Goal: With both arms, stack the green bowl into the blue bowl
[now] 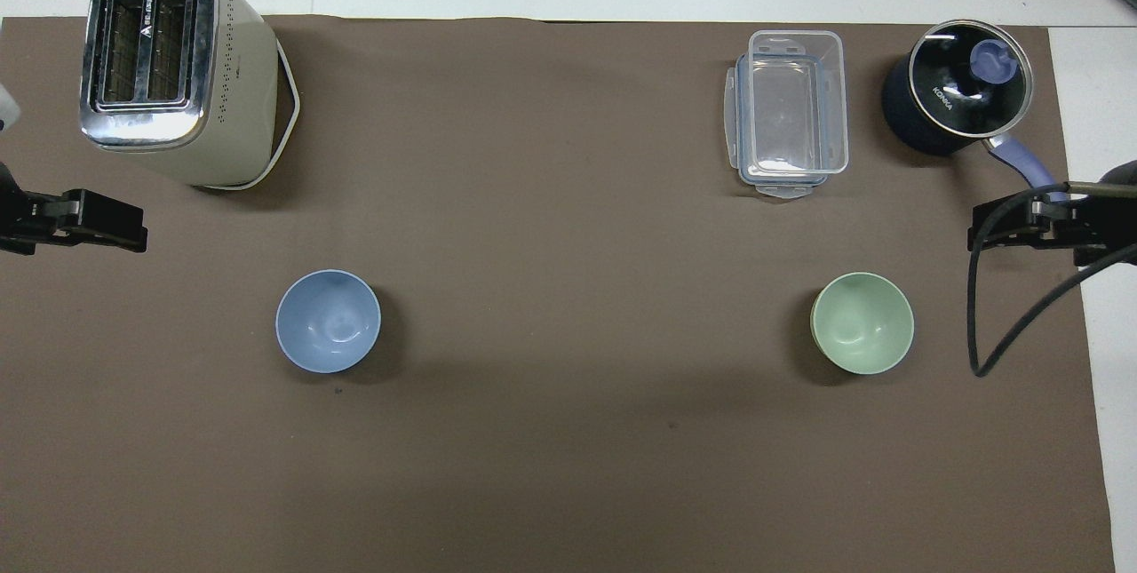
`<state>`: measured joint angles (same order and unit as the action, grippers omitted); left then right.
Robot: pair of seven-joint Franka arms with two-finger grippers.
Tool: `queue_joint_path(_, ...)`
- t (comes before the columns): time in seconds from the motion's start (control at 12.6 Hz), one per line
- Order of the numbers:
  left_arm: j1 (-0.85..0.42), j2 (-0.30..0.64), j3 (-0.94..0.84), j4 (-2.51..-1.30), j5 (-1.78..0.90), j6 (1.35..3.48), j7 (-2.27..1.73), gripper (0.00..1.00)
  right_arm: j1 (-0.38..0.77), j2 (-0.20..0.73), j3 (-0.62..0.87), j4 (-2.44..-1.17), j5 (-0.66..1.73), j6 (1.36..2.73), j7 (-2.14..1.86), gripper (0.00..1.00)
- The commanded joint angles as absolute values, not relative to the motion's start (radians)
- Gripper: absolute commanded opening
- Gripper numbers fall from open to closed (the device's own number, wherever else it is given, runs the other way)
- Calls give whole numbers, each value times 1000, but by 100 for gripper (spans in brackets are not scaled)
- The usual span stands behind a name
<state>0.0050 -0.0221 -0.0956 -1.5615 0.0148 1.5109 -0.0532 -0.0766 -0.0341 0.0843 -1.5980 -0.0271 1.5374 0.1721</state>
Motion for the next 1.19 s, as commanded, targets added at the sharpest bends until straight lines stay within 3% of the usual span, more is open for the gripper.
queue_joint_path(0.0, 3, -43, -95, -1587, 20, 1506, -40, 100, -87, -46, 83, -1609, -12, 1554, 144, 100)
queue_joint_path(1.12, 3, -63, -95, -1631, 20, 1519, -38, 100, -75, -9, 92, -1523, -3, 1497, 141, 100)
